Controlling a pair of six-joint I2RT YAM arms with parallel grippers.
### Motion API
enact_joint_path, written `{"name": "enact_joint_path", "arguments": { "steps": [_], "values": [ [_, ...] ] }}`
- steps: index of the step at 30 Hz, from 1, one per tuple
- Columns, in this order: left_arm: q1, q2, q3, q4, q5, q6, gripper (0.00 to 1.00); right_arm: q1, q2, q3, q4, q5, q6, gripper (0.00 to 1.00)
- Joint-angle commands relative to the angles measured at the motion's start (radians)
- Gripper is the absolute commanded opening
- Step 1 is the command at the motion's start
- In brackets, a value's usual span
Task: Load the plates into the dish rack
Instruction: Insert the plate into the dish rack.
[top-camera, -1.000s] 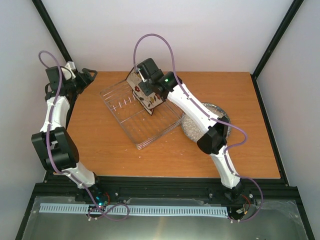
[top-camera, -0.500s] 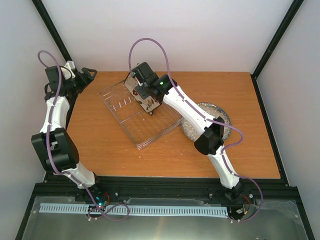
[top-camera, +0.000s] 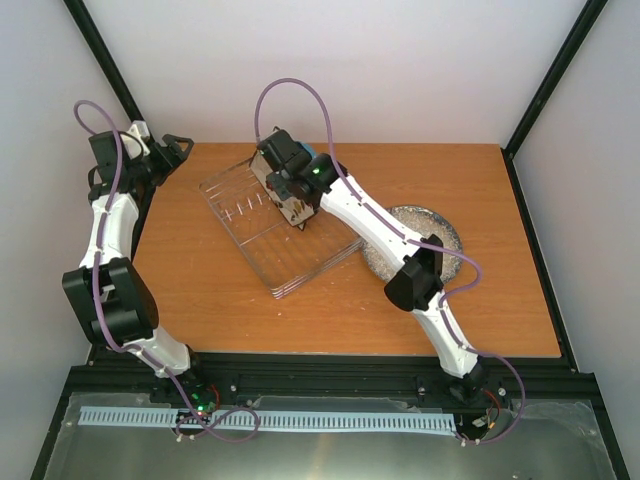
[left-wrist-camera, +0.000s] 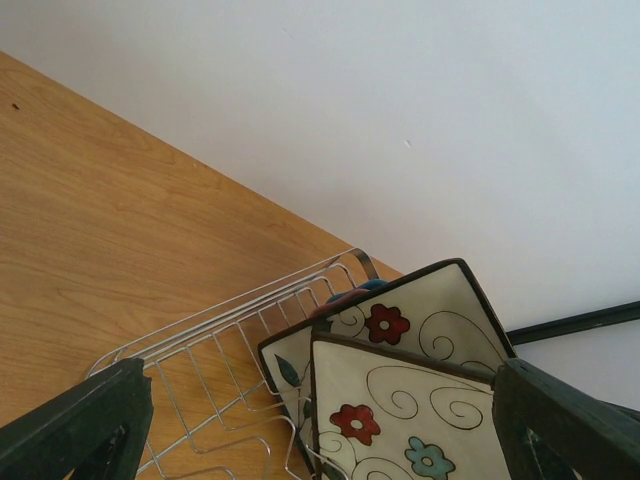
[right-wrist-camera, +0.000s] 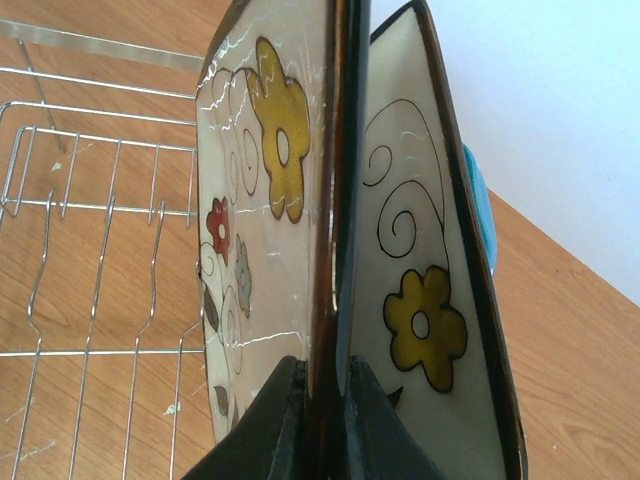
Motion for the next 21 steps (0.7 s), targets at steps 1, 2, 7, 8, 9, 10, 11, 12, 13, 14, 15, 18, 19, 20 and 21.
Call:
{"name": "enact_joint_path", "arguments": {
  "steps": [1, 2, 7, 8, 9, 10, 11, 12, 13, 14, 15, 18, 19, 20, 21],
  "values": [
    [0.003, -0.024, 0.017, -0.015, -0.001, 0.015, 0.93, -0.009, -0.014, 0.029, 0.154, 0.173, 0.089, 0.03],
    [0.002, -0.023, 0.016, -0.014, 0.0, 0.015, 0.93, -0.009, -0.018, 0.022, 0.157, 0.181, 0.091, 0.03],
    [0.003, -0.017, 0.022, -0.013, 0.002, 0.013, 0.93, -0.003, -0.04, 0.01, 0.15, 0.249, 0.11, 0.03],
    [0.002, -0.014, 0.023, -0.013, 0.003, 0.013, 0.94, -0.002, -0.042, 0.006, 0.152, 0.261, 0.111, 0.03],
    [0.002, -0.012, 0.025, -0.013, 0.002, 0.012, 0.93, 0.001, -0.043, 0.003, 0.153, 0.275, 0.11, 0.03],
    [0.002, -0.012, 0.026, -0.012, 0.004, 0.012, 0.94, 0.003, -0.044, 0.003, 0.157, 0.277, 0.108, 0.03],
    [0.002, -0.011, 0.027, -0.011, 0.005, 0.01, 0.94, 0.003, -0.041, 0.004, 0.156, 0.278, 0.109, 0.03],
    [0.002, -0.012, 0.026, -0.01, 0.005, 0.01, 0.94, 0.003, -0.04, 0.003, 0.156, 0.275, 0.11, 0.03],
    [0.003, -0.011, 0.027, -0.011, 0.006, 0.01, 0.93, 0.004, -0.036, 0.003, 0.154, 0.272, 0.109, 0.03],
    [0.002, -0.011, 0.028, -0.01, 0.005, 0.009, 0.93, 0.004, -0.032, 0.004, 0.151, 0.263, 0.11, 0.03],
    [0.002, -0.01, 0.028, -0.01, 0.006, 0.01, 0.94, 0.004, -0.029, 0.004, 0.148, 0.254, 0.113, 0.03],
    [0.002, -0.009, 0.032, -0.015, 0.005, 0.015, 0.93, 0.005, -0.018, 0.009, 0.131, 0.221, 0.126, 0.03],
    [0.002, -0.01, 0.03, -0.015, 0.006, 0.016, 0.94, 0.005, -0.015, 0.012, 0.121, 0.201, 0.129, 0.03],
    [0.002, -0.008, 0.03, -0.016, 0.005, 0.016, 0.94, 0.005, -0.01, 0.018, 0.106, 0.183, 0.133, 0.03],
    [0.002, -0.008, 0.029, -0.018, 0.004, 0.018, 0.94, 0.006, -0.006, 0.032, 0.086, 0.166, 0.137, 0.03]
  ]
}}
